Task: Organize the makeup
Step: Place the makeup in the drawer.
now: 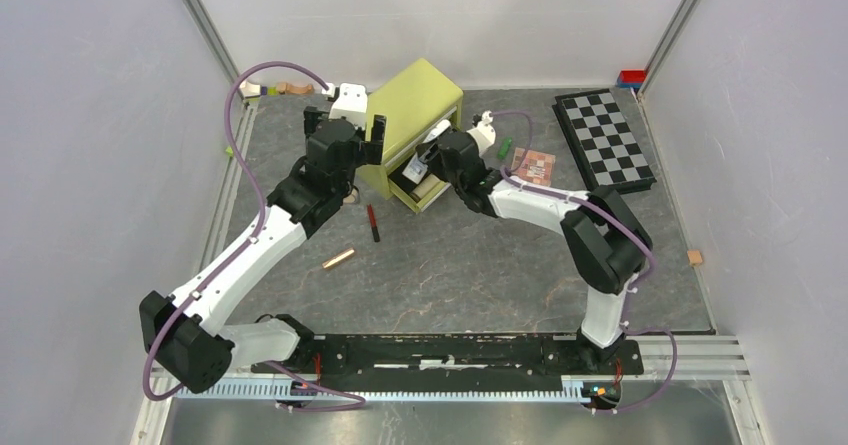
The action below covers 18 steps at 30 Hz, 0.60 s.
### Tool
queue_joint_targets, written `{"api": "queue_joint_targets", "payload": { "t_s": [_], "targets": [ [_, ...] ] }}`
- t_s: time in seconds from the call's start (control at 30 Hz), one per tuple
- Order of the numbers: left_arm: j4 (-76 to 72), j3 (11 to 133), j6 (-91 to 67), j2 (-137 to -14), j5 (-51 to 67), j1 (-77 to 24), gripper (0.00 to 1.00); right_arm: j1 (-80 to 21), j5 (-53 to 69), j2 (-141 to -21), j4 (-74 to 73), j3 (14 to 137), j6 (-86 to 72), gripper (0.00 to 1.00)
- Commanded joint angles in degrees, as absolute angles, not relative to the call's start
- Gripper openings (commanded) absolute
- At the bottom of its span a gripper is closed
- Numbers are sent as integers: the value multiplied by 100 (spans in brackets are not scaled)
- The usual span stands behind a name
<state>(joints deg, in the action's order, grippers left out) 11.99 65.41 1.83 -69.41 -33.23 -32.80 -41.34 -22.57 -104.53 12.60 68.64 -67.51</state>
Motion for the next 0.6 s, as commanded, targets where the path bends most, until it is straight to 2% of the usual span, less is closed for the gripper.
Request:
{"api": "queue_joint_targets", "payload": {
  "t_s": [0.0,0.33,0.57],
  "targets": [
    [366,6274,439,-6760,-3542,-3258,100,-4097,-2262,-10811,1389,7532,-7152,0],
    [307,6216,528,-6774,-3603,-3261,100,-4068,-2305,-11338,1049,7750,-7857,5],
    [274,6197,613,-6763,-3621,-3263,100,-4100,-2174,-11655,932,8030,-7970,24]
  ]
}}
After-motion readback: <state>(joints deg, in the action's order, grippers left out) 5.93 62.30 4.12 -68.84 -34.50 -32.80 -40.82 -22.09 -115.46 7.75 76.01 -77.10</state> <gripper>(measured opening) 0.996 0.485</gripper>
